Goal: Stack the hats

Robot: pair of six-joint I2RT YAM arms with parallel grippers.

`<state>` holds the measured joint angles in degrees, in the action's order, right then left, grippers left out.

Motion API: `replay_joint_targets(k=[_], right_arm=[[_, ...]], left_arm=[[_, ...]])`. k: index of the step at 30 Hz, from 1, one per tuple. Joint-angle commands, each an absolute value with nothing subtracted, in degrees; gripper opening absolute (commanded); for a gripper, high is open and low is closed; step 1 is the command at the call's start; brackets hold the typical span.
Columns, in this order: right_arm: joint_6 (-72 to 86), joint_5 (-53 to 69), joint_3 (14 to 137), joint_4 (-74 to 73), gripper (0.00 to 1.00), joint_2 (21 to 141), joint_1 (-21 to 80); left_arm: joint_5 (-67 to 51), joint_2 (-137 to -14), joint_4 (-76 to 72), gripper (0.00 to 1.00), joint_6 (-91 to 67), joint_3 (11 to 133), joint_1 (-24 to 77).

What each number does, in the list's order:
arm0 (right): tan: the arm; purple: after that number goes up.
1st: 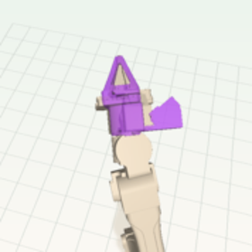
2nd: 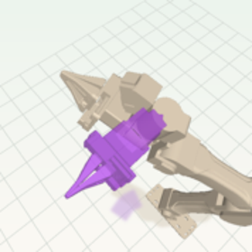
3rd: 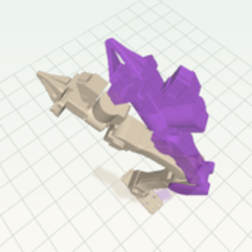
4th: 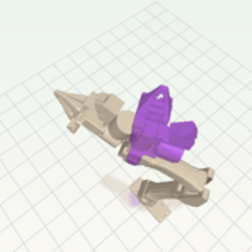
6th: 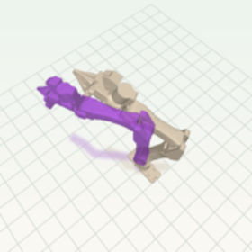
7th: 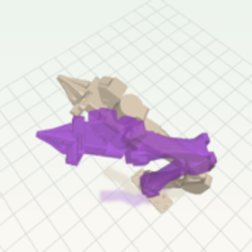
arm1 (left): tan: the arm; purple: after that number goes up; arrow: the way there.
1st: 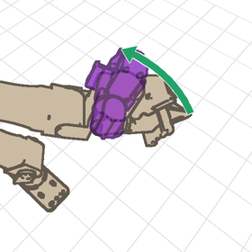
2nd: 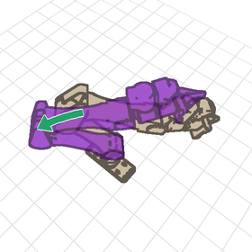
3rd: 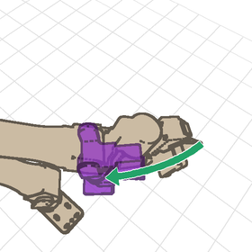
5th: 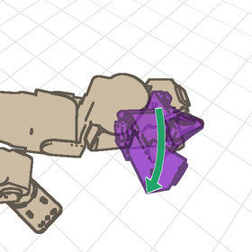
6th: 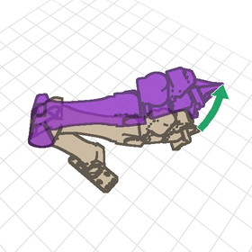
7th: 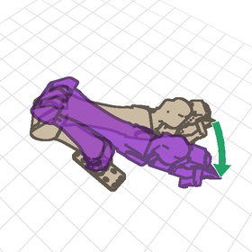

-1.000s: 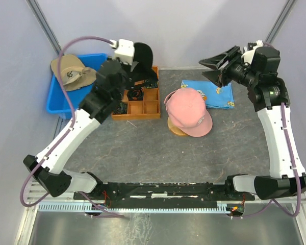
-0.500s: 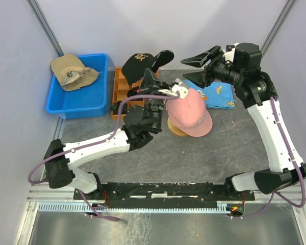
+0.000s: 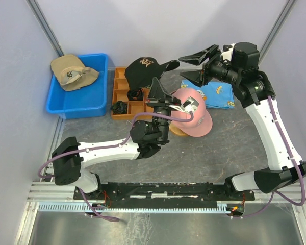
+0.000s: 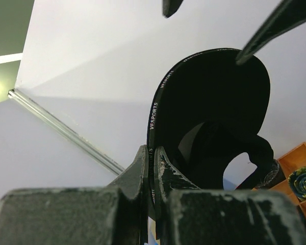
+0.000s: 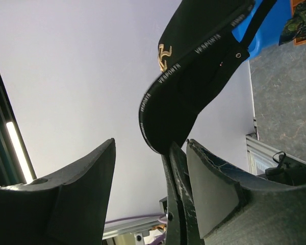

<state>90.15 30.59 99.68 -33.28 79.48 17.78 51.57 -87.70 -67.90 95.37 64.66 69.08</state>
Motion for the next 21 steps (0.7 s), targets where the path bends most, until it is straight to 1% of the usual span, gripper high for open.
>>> replay_joint_targets(k=[1, 6, 16, 18, 19, 20, 21], right_arm=[[92.1, 32.3, 99.1, -28.1, 0.66, 79.1, 18.0], [92.1, 33.1, 99.7, -28.0, 0.66, 80.1, 18.1], [92.8, 33.8, 96.8, -25.6, 0.67, 80.2, 18.1], [93.0, 33.8, 95.8, -25.1, 0.63, 79.9, 18.1], [93.1, 33.7, 95.5, -24.7, 0.59, 79.7, 18.1], [93.2, 33.6, 95.1, -24.2, 0.51, 79.5, 18.1], [93.5, 33.5, 94.7, -23.6, 0.42, 79.3, 18.2]], left_arm=[[48.4, -86.0, -73.3, 0.03, 99.8, 64.0, 71.4], [47.4, -86.4, -72.9, 0.03, 100.0, 62.8, 73.6], [44.5, -88.9, -72.7, 0.03, 101.1, 63.3, 76.9], [44.6, -89.4, -72.7, 0.03, 101.2, 63.4, 77.6], [44.7, -89.6, -72.8, 0.03, 101.2, 63.5, 77.9], [45.0, -89.8, -73.0, 0.03, 101.2, 63.5, 78.1], [45.2, -90.0, -73.0, 0.03, 101.1, 63.5, 78.3]])
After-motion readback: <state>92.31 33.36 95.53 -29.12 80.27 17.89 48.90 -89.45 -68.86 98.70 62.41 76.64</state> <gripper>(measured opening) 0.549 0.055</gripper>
